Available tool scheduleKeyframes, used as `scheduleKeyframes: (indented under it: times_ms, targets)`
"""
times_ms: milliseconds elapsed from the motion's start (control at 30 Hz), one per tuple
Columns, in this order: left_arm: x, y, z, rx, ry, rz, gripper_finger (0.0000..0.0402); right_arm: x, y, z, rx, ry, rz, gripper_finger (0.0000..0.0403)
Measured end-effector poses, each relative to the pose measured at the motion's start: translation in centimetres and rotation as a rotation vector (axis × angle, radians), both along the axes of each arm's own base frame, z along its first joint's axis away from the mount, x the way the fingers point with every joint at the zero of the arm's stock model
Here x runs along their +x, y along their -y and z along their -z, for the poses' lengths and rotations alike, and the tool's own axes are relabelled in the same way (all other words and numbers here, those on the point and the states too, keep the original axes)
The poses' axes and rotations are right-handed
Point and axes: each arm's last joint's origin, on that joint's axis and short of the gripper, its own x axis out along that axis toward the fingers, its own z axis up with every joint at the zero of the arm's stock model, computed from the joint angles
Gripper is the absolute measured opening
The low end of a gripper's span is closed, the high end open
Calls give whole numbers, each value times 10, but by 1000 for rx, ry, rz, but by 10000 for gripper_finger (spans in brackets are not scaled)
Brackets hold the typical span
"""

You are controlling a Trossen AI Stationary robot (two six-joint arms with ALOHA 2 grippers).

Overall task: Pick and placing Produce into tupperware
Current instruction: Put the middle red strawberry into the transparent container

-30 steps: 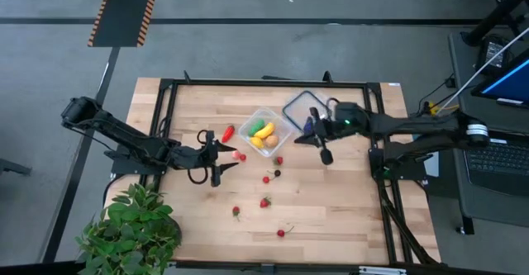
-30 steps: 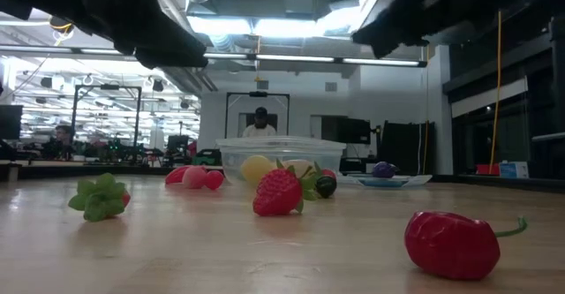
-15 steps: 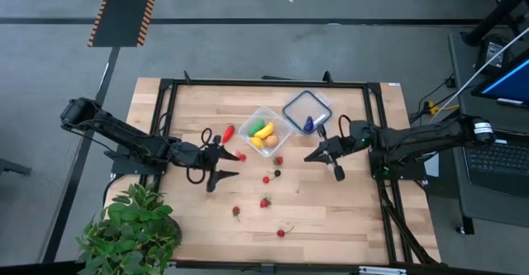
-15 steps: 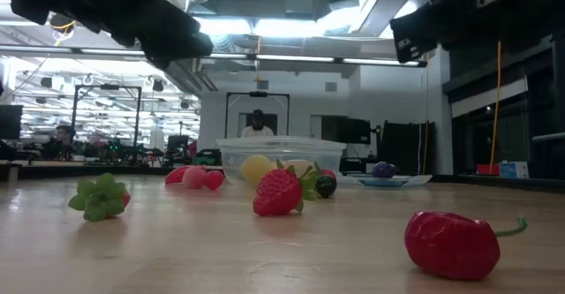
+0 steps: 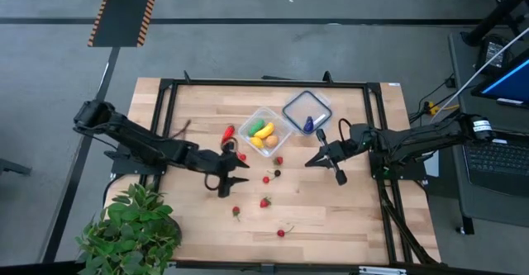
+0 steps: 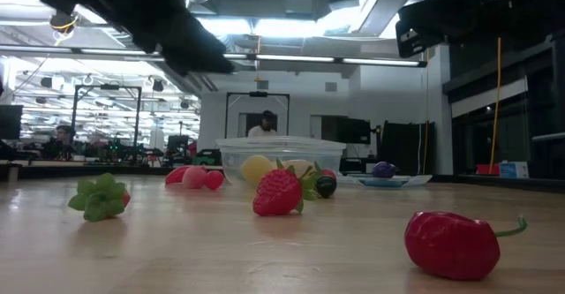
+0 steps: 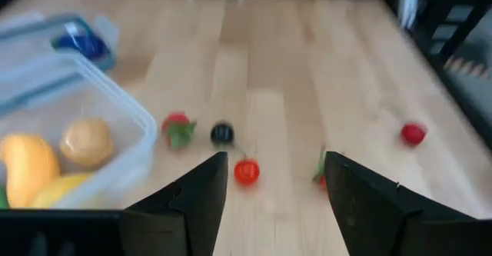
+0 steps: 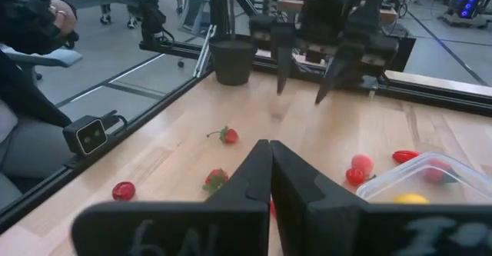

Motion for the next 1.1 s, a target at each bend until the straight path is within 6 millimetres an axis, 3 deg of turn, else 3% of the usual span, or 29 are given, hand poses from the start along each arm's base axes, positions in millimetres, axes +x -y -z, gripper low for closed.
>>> scheduleKeyframes:
  times_ms: [267,567,867,1100]
  targets:
    - [35,20,-3,-110,-211,-85,199,0,0,1,-1,-7,0,6]
    - [60,56,-6,-90,-201,-70,197,0,0,1,0,-9,0,6]
    - [65,89,-12,-84,-203,-185,197,0,0,1,1,-14,0,6]
    - [65,106,5,-146,-230,-229,197,0,0,2,9,-23,1,6]
